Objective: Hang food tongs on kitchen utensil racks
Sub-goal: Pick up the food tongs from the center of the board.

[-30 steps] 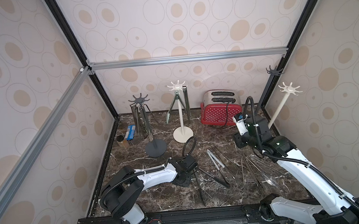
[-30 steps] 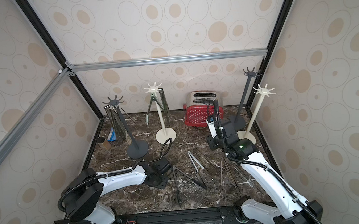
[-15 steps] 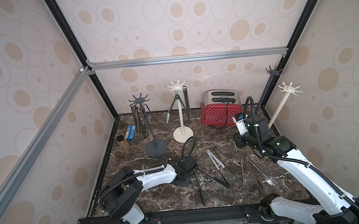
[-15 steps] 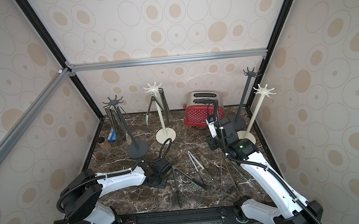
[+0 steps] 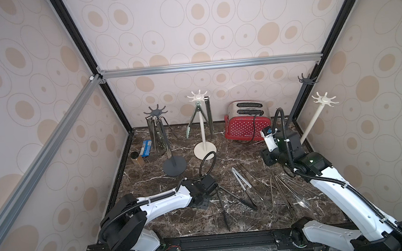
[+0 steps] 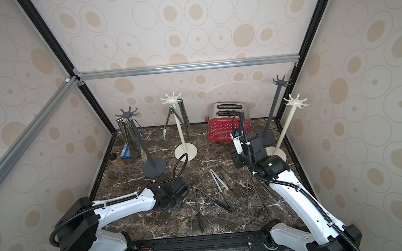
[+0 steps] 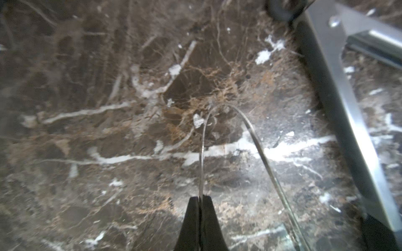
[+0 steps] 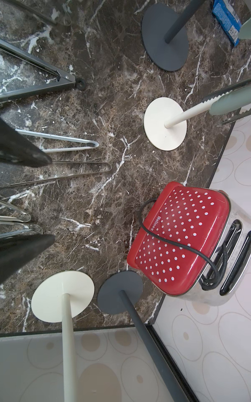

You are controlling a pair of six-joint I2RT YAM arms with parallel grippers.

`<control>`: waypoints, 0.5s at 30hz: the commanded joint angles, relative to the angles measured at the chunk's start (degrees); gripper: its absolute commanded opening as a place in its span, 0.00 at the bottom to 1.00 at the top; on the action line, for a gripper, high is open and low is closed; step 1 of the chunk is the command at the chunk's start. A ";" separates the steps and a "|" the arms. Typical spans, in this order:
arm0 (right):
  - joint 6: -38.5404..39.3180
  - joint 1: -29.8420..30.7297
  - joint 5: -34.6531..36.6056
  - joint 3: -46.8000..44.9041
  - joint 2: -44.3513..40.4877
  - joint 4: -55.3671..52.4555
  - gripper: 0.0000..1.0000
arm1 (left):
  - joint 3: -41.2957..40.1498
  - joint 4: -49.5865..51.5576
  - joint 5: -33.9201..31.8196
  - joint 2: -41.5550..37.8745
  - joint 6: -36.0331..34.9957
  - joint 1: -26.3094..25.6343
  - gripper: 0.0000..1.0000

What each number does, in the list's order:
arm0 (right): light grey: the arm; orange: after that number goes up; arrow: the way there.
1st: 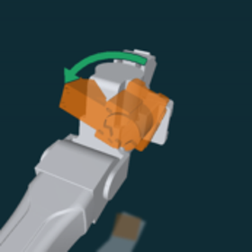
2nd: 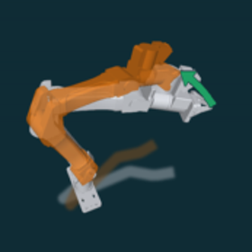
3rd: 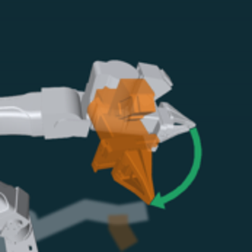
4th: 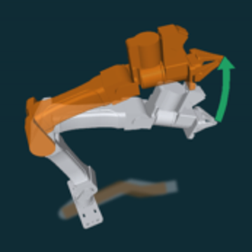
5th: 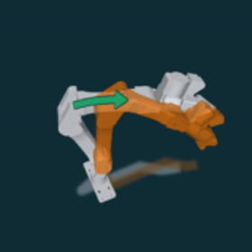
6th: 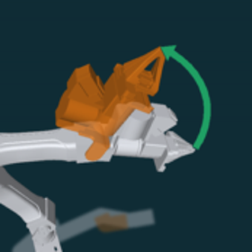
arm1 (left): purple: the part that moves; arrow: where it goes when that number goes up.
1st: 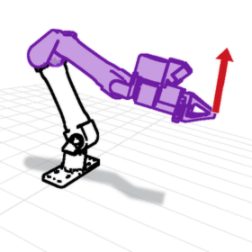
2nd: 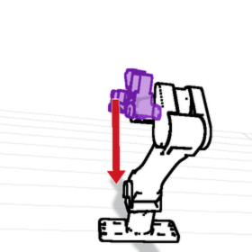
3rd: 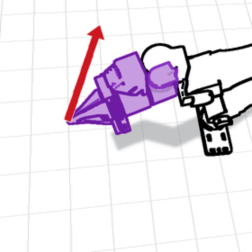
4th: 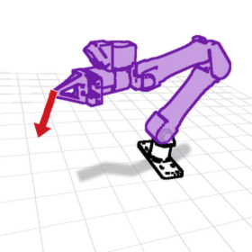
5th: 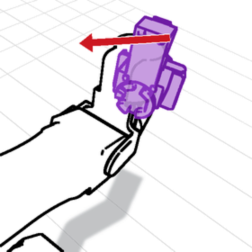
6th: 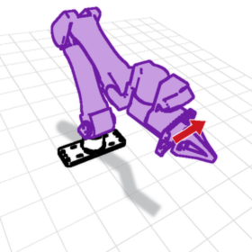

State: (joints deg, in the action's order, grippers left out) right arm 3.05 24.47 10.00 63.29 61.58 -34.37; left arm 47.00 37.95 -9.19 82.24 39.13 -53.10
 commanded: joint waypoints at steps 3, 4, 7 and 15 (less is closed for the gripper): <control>0.82 -0.02 -1.16 -0.58 -1.63 0.53 0.53 | 5.31 6.19 -7.82 -8.73 -1.84 -0.38 0.00; 0.85 -0.25 -1.46 -0.69 -1.74 0.68 0.53 | 5.95 5.85 -8.81 -10.34 -2.89 -0.34 0.00; 0.73 -0.88 -2.41 -1.05 -1.89 1.22 0.52 | 8.57 4.55 -11.91 -13.45 -6.27 -0.25 0.00; 0.36 -2.59 -5.57 -2.41 -3.30 2.11 0.51 | 20.04 2.26 -13.08 -14.11 -16.65 4.61 0.00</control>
State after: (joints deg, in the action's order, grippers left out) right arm 3.27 22.55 6.20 61.69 59.79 -33.19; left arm 62.78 40.82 -20.73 68.58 28.08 -50.89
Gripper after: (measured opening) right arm 0.516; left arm 0.048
